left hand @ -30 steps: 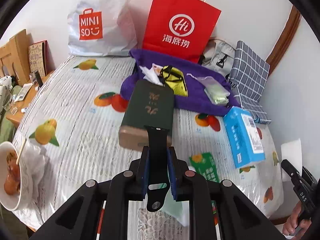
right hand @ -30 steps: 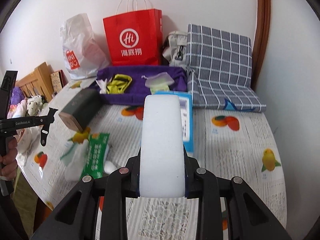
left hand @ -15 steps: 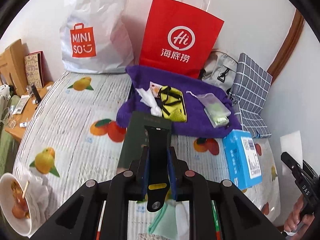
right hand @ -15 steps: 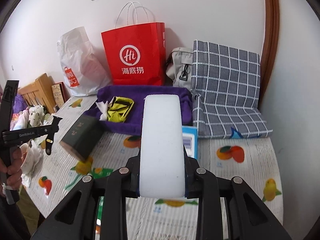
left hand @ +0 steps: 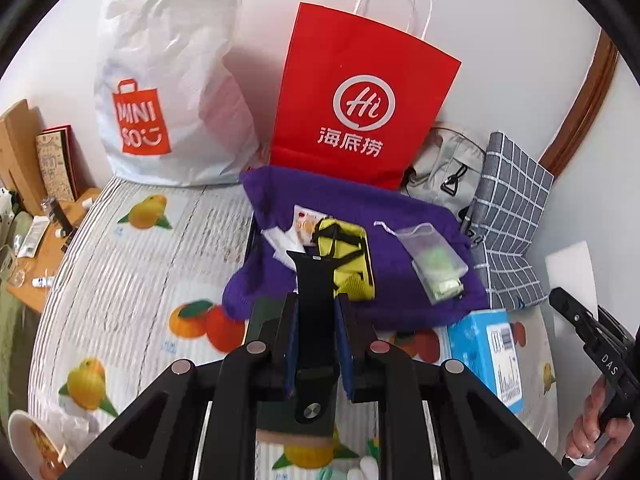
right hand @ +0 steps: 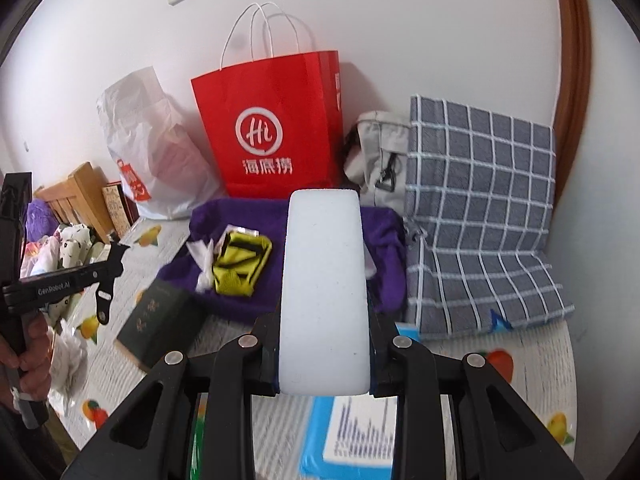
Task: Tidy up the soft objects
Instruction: 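Carry the white sponge and black strap with both grippers toward the purple towel, then lower the sponge and strap onto the towel and open both grippers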
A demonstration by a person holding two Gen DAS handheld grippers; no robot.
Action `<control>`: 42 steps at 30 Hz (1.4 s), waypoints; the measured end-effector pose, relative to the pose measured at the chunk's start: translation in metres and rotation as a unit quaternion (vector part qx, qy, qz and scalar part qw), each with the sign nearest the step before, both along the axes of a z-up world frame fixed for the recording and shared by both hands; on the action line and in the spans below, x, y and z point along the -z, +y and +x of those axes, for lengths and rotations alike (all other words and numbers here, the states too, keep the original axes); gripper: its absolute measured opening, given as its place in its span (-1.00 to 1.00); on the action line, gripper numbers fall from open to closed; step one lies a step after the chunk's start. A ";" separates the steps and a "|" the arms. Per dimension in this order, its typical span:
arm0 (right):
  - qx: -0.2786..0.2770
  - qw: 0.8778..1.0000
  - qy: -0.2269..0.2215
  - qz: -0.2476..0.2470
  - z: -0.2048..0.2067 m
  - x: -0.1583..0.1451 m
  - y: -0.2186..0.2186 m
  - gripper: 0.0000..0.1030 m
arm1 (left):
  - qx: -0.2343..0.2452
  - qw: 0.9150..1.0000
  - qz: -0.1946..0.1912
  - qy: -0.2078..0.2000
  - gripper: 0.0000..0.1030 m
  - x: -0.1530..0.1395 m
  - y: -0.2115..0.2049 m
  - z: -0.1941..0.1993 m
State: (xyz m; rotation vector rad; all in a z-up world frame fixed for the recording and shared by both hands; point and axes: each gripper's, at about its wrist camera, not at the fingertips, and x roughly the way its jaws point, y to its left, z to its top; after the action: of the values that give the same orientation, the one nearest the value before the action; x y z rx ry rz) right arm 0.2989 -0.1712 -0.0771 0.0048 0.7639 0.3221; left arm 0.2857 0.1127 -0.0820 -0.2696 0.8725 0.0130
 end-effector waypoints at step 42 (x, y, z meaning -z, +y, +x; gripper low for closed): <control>-0.087 0.981 0.172 0.023 0.152 0.123 0.093 -0.43 | 0.001 0.994 -0.050 0.099 -0.67 0.091 0.018 0.157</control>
State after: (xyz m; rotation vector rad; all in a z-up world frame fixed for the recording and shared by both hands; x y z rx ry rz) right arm 0.4509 -0.0786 -0.2005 0.0385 1.1040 0.5139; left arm 0.4426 0.1303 -0.1726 -0.3649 1.0728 -0.0061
